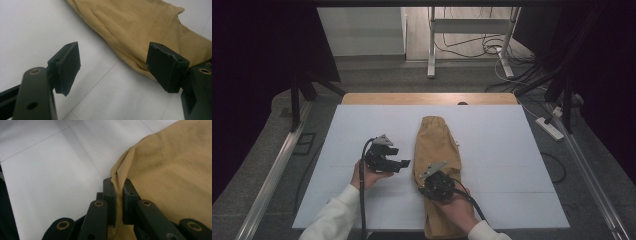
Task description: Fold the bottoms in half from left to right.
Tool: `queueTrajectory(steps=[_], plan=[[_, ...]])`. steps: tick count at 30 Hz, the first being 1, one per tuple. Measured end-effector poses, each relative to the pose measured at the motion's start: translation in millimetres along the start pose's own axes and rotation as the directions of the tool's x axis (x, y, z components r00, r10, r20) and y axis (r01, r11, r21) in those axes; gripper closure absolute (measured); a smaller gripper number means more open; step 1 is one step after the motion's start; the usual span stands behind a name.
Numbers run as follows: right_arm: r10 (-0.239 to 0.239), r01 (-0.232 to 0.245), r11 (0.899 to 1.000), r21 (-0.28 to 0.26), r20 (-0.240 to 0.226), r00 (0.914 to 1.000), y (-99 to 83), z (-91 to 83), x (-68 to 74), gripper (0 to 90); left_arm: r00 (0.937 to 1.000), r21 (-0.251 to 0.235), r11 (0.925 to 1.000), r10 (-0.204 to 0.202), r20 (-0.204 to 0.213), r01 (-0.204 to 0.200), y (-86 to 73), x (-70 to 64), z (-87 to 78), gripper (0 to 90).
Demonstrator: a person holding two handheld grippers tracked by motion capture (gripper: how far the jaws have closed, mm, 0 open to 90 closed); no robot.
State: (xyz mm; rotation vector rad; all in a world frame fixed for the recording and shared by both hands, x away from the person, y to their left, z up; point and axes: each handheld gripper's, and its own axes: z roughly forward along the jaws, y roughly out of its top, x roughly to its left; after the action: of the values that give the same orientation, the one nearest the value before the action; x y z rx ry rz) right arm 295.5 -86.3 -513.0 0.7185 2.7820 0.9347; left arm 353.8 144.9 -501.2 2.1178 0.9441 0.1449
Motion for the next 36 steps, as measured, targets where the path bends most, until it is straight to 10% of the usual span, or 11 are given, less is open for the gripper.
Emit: queueTrajectory(steps=[8, 16, 25, 36], plan=[[-0.018, 0.018, 1.000, -0.004, -0.027, 0.9995, 1.6, 1.7, 7.3, 81.7, 1.0000, 0.001, 1.0000, 0.000, 0.000, 0.000, -0.3, 0.8, -0.4, 27.2], [-0.009, 0.009, 0.993, -0.118, 0.004, 1.0000, 5.2, -15.9, 2.2, 42.9, 1.0000, 0.005, 1.0000, 0.001, -0.002, -0.001, -0.6, 1.9, -0.5, 27.1], [0.066, -0.066, 0.973, -0.220, -0.008, 0.9978, 3.2, -45.9, -24.0, 37.8, 1.0000, 0.005, 1.0000, -0.003, -0.009, 0.003, -1.5, 2.7, -0.7, 26.9], [0.110, -0.102, 0.971, -0.216, 0.026, 0.9936, -7.3, -52.3, -49.7, 37.9, 1.0000, 0.006, 1.0000, -0.003, -0.008, 0.003, -1.4, 3.6, 0.4, 26.8]])
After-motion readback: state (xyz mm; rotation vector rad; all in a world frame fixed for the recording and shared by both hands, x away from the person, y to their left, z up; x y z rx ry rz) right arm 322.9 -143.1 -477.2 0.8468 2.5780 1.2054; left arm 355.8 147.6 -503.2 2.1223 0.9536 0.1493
